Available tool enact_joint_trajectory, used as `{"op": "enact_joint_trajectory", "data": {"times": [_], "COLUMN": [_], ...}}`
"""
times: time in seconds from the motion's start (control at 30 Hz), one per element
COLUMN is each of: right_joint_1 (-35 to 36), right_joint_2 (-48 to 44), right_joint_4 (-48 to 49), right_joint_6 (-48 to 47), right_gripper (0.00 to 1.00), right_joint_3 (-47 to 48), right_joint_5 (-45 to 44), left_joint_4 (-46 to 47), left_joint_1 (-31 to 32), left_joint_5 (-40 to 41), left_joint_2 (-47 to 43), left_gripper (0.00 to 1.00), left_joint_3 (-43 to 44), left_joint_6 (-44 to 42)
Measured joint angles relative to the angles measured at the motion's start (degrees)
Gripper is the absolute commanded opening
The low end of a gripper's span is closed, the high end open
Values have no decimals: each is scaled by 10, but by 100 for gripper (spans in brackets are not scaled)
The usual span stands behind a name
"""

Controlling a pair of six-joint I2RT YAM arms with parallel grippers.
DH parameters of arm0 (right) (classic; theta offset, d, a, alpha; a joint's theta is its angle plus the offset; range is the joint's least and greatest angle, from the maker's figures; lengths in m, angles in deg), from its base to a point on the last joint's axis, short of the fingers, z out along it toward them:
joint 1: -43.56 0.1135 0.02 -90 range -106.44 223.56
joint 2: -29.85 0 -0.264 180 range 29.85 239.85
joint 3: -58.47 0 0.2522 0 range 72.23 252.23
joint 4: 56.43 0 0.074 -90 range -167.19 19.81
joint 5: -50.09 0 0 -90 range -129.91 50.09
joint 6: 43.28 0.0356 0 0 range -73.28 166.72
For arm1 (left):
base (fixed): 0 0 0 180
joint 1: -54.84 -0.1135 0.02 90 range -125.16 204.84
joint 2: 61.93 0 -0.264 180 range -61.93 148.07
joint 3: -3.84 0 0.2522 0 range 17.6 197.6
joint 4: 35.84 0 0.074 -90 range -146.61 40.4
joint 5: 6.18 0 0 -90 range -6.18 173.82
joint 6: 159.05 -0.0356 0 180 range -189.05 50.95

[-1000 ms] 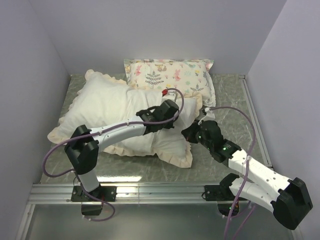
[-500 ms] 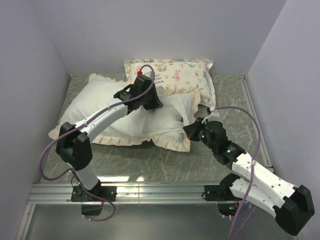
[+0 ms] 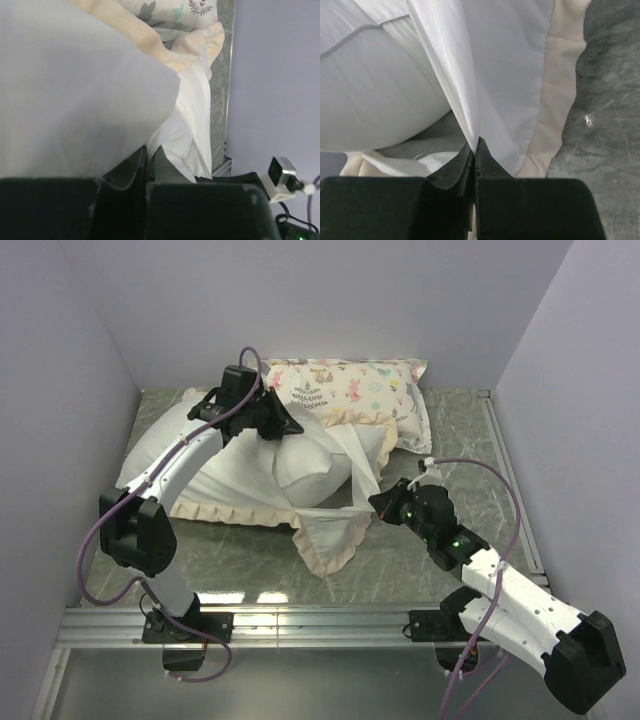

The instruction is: Remove the pillowcase from the pillow

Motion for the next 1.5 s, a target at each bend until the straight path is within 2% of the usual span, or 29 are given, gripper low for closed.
{"op": "enact_joint_trajectory", "data": {"times": [0.13, 0.23, 0.27, 0.33, 0.37, 0.47, 0.6, 0.63, 0.7, 0.77, 0.83, 0.87, 0.93, 0.97, 1.0, 1.03, 1.27, 1.5], "right_joint_1": [-3, -3, -3, -3, -2, 15, 55, 63, 72, 74, 73, 73, 68, 64, 59, 50, -30, -83], "right_joint_2": [31, 62, 70, 82, 88, 103, 130, 142, 170, 209, 242, 258, 280, 286, 293, 298, 338, 387], "right_joint_4": [4, -17, -24, -40, -48, -69, -83, -83, -84, -91, -102, -107, -116, -119, -125, -129, -141, -92], "right_joint_6": [-4, -19, -27, -42, -54, -85, -116, -121, -132, -137, -138, -139, -141, -140, -142, -142, -137, -123], "right_gripper": [0, 18, 34, 49, 63, 78, 81, 80, 69, 51, 43, 28, 19, 9, 3, 0, 0, 0], "right_joint_3": [12, 41, 53, 78, 93, 140, 203, 218, 244, 267, 282, 285, 285, 285, 287, 289, 325, 326], "right_joint_5": [8, 10, 11, 11, 10, -13, -47, -54, -67, -89, -108, -118, -130, -134, -138, -141, -136, -17], "left_joint_4": [26, 54, 62, 89, 96, 115, 127, 128, 132, 135, 135, 133, 131, 128, 124, 120, 81, 43], "left_joint_1": [-5, 9, 17, 42, 55, 95, 140, 150, 166, 179, 186, 188, 192, 194, 196, 197, 200, 201], "left_joint_5": [-27, -13, -7, 17, 30, 74, 120, 129, 147, 165, 180, 186, 192, 195, 196, 197, 227, 248], "left_joint_2": [-43, -109, -129, -176, -194, -228, -244, -245, -249, -258, -271, -280, -294, -302, -310, -318, -403, -480], "left_gripper": [0, 1, 0, 1, 1, 0, 0, 0, 1, 0, 1, 1, 1, 1, 0, 1, 0, 1], "left_joint_3": [-44, -114, -135, -185, -203, -245, -286, -292, -302, -309, -315, -318, -325, -329, -334, -339, -349, -332], "left_joint_6": [0, -1, -1, -2, -3, -7, -6, -6, -6, -6, -6, -6, -6, -6, -6, -6, -8, -10]}}
